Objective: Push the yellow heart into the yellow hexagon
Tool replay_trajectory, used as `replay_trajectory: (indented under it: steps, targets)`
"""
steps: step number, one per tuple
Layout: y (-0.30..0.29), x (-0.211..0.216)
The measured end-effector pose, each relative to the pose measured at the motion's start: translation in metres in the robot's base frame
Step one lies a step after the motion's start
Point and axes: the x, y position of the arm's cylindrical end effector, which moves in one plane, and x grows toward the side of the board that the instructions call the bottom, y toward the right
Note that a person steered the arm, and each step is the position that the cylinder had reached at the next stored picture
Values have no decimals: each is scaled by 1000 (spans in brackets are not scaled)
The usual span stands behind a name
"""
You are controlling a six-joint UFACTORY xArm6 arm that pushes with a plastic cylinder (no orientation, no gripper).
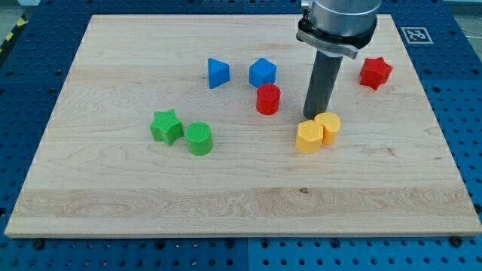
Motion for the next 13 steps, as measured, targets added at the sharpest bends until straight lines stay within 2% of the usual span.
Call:
replay_trajectory:
  steps: [3, 6, 8, 10, 13]
  targets:
    - [27, 0]
    - [111, 6]
    - [107, 6]
    - [72, 6]
    - [44, 59]
